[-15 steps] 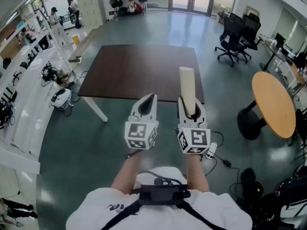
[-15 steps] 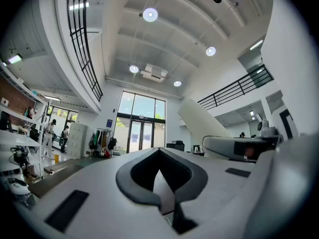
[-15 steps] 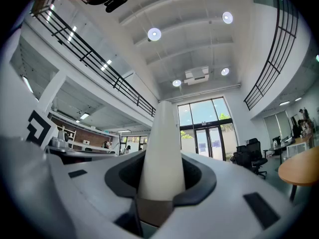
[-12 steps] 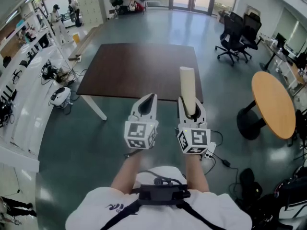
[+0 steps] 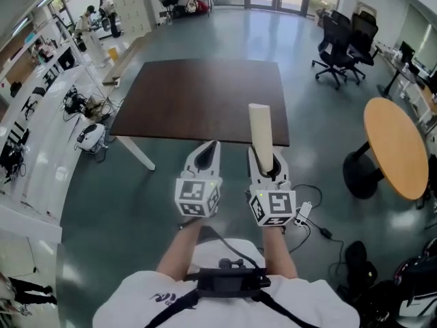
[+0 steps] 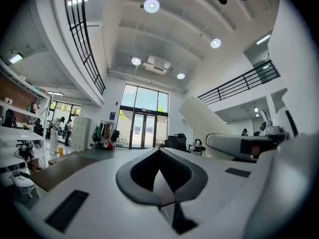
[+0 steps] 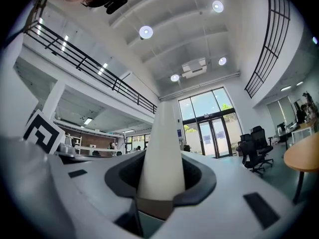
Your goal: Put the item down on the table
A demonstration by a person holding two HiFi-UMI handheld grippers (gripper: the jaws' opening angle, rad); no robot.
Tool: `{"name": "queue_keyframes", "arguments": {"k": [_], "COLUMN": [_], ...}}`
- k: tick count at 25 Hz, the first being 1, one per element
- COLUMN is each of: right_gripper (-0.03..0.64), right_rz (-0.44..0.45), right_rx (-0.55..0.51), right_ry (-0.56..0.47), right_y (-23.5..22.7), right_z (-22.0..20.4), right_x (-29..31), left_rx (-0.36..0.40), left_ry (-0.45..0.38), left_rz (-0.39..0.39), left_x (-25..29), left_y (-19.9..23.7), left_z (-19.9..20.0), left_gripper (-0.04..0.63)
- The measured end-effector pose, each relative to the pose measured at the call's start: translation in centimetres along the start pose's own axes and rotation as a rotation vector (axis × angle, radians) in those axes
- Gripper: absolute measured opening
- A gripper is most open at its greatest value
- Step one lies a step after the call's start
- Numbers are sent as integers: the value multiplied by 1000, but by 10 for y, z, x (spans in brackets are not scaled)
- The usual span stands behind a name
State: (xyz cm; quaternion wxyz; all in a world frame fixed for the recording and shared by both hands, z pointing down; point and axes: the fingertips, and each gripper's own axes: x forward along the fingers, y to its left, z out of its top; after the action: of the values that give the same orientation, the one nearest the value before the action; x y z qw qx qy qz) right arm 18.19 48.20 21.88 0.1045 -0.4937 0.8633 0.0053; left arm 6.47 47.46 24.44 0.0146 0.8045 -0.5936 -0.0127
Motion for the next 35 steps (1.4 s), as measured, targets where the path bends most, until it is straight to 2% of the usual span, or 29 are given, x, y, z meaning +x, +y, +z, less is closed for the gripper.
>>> {"name": "queue_keyframes", "arguments": {"k": [8,11,14,22,27,31,35], "right_gripper": [149,149,149,149,149,149,149], "right_rz": [-9,-11,-11,-6,-19,-55,-49], "right_rx": [19,10,-7,-25,-23,-20,-39], "right_ry": [5,10,6,-20,-19,-17,-2], "right_y": [-15,-25,-36,-27,-32,-44,-52], "right_z": [-17,-28,-32,-35,-58,-70,-80], "right_x": [57,99,147,296,363,403,438], "left_rx": [-2,-23,-40,-14,-30,-41,-62], "left_ry": [34,43,10,-48,-57,-53,-54], "left_rz": [-27,-22,-19,-61,-98,-101,-103], "left_x": [55,93,135,235,284,317,347], "left_y": [29,63,96,189,228,269,291], "left_z": [-11,-15,-4,30,24,18,8], "left_gripper": [12,12,12,12,12,12,12]}}
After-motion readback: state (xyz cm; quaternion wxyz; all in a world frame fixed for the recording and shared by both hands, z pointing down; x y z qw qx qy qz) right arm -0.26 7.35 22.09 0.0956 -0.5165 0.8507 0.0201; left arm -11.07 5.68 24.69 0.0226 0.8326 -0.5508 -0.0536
